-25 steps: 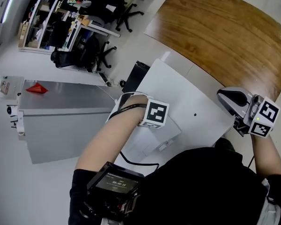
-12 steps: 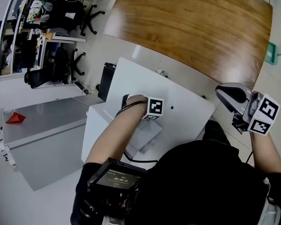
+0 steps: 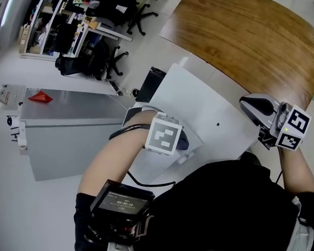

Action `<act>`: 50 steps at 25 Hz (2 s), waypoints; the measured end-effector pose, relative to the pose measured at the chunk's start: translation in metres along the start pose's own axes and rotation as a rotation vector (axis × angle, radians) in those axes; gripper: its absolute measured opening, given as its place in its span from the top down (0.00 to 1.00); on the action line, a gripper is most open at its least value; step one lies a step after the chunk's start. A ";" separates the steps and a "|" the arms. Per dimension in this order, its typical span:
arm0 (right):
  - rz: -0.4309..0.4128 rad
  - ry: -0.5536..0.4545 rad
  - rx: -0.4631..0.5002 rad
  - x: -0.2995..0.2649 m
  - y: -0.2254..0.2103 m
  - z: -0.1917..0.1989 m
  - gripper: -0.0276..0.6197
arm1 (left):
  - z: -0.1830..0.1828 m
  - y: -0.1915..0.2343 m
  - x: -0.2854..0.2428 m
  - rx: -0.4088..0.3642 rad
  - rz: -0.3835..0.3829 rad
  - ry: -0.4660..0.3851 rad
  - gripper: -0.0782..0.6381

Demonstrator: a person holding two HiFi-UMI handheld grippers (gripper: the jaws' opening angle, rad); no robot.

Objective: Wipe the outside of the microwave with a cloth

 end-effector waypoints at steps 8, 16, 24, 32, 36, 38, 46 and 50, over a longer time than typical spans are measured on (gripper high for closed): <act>-0.041 0.008 0.001 -0.019 -0.008 0.003 0.95 | -0.013 0.008 -0.029 -0.031 0.080 0.090 0.82; 0.103 0.001 -0.085 0.041 -0.036 0.038 0.95 | -0.056 0.071 -0.119 -0.071 0.308 0.197 0.82; 0.219 -0.003 -0.153 0.104 -0.040 0.067 0.95 | -0.095 0.109 -0.179 -0.063 0.322 0.288 0.82; 0.121 0.001 -0.078 0.082 -0.015 0.047 0.95 | -0.091 0.091 -0.102 0.132 0.074 0.012 0.81; 0.036 0.023 -0.031 0.039 0.019 0.033 0.95 | -0.050 0.046 -0.023 0.277 -0.283 -0.248 0.81; -0.016 0.040 0.006 0.011 0.047 0.027 0.95 | -0.025 0.003 -0.001 0.364 -0.423 -0.389 0.81; -0.228 0.148 0.220 -0.075 0.210 0.026 0.95 | 0.036 -0.208 -0.054 0.811 -0.835 -0.904 0.81; -0.279 0.219 0.210 -0.091 0.314 0.083 0.95 | 0.031 -0.311 -0.123 0.931 -0.891 -1.129 0.81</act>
Point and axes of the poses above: the fingertips, and each gripper's own axes: x backward along the fingers, y to its left, z out of its underside, the point moved 5 cm from there along x, backward along the fingers, and after that the axes turned 13 degrees about y, right-handed, at the moved point
